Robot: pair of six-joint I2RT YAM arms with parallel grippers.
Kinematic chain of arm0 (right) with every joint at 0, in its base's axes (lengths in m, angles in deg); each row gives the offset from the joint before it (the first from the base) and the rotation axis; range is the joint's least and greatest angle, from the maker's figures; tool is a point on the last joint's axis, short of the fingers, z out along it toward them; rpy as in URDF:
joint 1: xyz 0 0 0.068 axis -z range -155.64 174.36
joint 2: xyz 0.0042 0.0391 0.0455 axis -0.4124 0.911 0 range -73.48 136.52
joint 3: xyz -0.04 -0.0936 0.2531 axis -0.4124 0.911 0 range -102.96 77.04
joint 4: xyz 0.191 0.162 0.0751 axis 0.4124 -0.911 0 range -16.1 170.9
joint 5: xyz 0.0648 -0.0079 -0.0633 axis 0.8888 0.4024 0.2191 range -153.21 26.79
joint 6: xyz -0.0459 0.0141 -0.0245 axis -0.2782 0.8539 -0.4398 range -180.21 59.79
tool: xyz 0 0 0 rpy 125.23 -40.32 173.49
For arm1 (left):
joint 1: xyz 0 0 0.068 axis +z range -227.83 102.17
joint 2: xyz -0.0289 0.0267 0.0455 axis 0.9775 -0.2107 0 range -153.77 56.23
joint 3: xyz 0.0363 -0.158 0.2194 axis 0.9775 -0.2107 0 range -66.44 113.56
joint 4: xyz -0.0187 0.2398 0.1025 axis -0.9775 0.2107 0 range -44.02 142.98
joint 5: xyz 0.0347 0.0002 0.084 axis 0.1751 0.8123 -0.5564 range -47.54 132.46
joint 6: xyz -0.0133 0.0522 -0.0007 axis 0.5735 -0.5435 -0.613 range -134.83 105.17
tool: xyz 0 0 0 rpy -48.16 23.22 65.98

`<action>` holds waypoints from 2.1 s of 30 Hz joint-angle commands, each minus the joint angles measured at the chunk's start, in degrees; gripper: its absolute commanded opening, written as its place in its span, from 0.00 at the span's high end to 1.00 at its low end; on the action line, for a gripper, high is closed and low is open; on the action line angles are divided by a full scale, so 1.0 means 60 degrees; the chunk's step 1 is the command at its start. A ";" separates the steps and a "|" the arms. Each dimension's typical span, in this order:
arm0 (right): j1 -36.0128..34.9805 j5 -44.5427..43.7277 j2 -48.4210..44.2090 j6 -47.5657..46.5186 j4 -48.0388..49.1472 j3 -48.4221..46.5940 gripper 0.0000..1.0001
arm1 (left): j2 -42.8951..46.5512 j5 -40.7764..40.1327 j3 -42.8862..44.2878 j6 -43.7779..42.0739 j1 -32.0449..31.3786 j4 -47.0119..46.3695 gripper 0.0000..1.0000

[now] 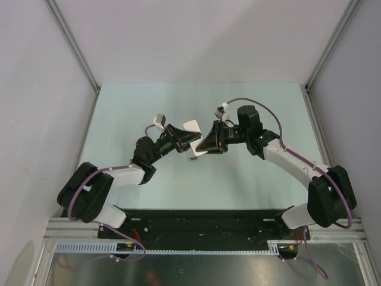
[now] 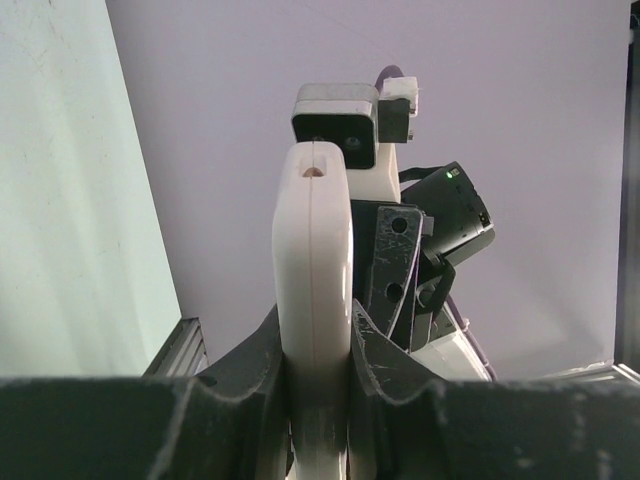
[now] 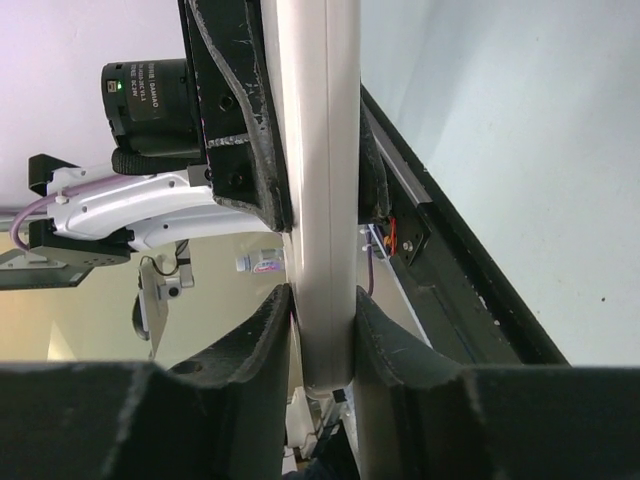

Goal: Load the batteries into the remote control

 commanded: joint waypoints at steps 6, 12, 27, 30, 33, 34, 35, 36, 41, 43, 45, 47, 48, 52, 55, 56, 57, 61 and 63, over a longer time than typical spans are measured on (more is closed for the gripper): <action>-0.0157 0.0111 -0.0025 0.0180 0.0572 0.0028 0.80 | 0.0327 0.0057 0.0426 0.0097 0.0044 -0.0458 1.00; -0.0157 -0.0035 0.0019 0.0297 0.0689 0.0028 0.89 | 0.0313 0.0101 0.0426 0.0111 -0.0058 -0.0458 1.00; 0.0048 -0.0416 0.0444 0.1147 0.1890 -0.0002 0.84 | 0.0400 0.0306 0.0221 -0.0035 -0.1274 -0.0458 1.00; 0.0136 -0.0431 0.0502 0.1220 0.2007 0.0013 0.83 | 0.0517 0.0306 0.0192 -0.0108 -0.1406 -0.0444 1.00; 0.0194 -0.0460 0.0532 0.1264 0.2065 0.0013 0.83 | 0.0605 0.0335 0.0163 -0.0167 -0.1508 -0.0458 1.00; 0.0209 -0.0460 0.0532 0.1279 0.2080 0.0013 0.83 | 0.0620 0.0350 0.0177 -0.0196 -0.1552 -0.0458 1.00; 0.0238 -0.0475 0.0532 0.1279 0.2081 0.0013 0.83 | 0.0664 0.0350 0.0177 -0.0226 -0.1581 -0.0458 1.00; 0.0253 -0.0460 0.0546 0.1279 0.2081 0.0013 0.83 | 0.0693 0.0365 0.0163 -0.0240 -0.1611 -0.0458 1.00; 0.0341 -0.0636 0.0532 0.1410 0.2168 0.0013 0.82 | 0.0781 0.0438 0.0192 -0.0328 -0.1816 -0.0458 1.00; 0.0370 -0.0738 0.0532 0.1513 0.2300 0.0013 0.80 | 0.0781 0.0452 0.0163 -0.0357 -0.1947 -0.0444 1.00; 0.0385 -0.0826 0.0532 0.1688 0.2460 0.0013 0.78 | 0.0767 0.0409 0.0134 -0.0431 -0.2035 -0.0458 1.00; 0.0400 -0.0958 0.0532 0.1820 0.2534 0.0013 0.75 | 0.0708 0.0394 0.0060 -0.0460 -0.2153 -0.0458 1.00; 0.0400 -0.1016 0.0561 0.1865 0.2593 0.0013 0.75 | 0.0708 0.0394 0.0046 -0.0475 -0.2196 -0.0458 1.00; 0.0400 -0.1250 0.0590 0.2011 0.2652 -0.0046 0.72 | 0.0693 0.0350 -0.0028 -0.0533 -0.2285 -0.0458 1.00; 0.0443 -0.1484 0.0620 0.2041 0.2550 -0.0075 0.69 | 0.0708 0.0335 -0.0086 -0.0621 -0.2343 -0.0444 1.00; 0.0444 -0.1544 0.0605 0.2041 0.2520 -0.0089 0.69 | 0.0723 0.0335 -0.0101 -0.0636 -0.2358 -0.0444 1.00; 0.0458 -0.1602 0.0634 0.2055 0.2477 -0.0090 0.69 | 0.0737 0.0335 -0.0101 -0.0636 -0.2387 -0.0458 1.00; 0.0531 -0.1881 0.0634 0.2100 0.2461 -0.0133 0.67 | 0.0781 0.0350 -0.0189 -0.0680 -0.2446 -0.0444 1.00; 0.0561 -0.1823 0.0707 0.2129 0.2520 -0.0177 0.66 | 0.0825 0.0277 -0.0291 -0.0680 -0.2446 -0.0444 1.00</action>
